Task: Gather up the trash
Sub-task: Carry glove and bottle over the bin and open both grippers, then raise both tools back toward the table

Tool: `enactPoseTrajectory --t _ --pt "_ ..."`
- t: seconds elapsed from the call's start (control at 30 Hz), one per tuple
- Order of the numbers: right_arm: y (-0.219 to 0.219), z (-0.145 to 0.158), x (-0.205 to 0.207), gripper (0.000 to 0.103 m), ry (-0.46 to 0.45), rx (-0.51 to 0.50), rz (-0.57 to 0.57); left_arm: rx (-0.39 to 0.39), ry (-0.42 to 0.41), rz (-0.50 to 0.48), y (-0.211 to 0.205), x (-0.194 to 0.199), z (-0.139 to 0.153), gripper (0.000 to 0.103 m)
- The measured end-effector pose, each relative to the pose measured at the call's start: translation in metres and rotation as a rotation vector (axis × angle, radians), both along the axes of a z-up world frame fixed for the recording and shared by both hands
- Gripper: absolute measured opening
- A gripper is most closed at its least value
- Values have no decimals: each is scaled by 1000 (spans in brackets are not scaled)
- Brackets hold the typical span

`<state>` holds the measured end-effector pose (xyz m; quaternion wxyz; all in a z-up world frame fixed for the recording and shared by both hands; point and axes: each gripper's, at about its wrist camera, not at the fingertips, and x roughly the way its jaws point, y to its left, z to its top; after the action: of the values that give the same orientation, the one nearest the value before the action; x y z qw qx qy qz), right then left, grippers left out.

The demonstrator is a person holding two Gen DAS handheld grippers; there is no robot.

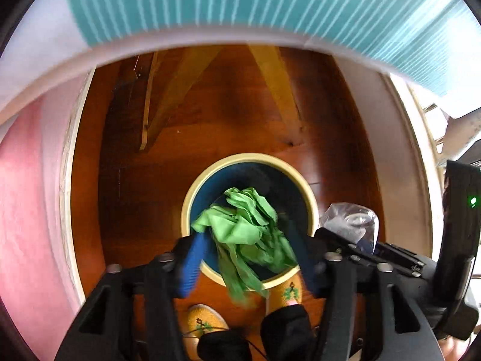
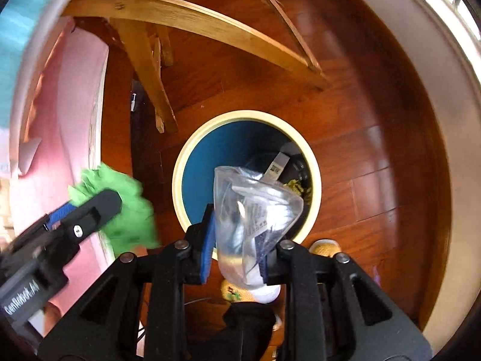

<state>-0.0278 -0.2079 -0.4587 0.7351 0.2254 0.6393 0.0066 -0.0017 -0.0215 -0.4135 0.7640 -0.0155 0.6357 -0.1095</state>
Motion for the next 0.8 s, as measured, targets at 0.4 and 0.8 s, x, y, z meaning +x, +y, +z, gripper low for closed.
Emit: enactPoseTrajectory --t 0.4,0.8 --pt "2 12 3 56 -28 4 43 68 -18 48 17 -6 7 81" --pt "19 130 -7 56 -72 -31 47 25 -67 72 41 -15 123 82"
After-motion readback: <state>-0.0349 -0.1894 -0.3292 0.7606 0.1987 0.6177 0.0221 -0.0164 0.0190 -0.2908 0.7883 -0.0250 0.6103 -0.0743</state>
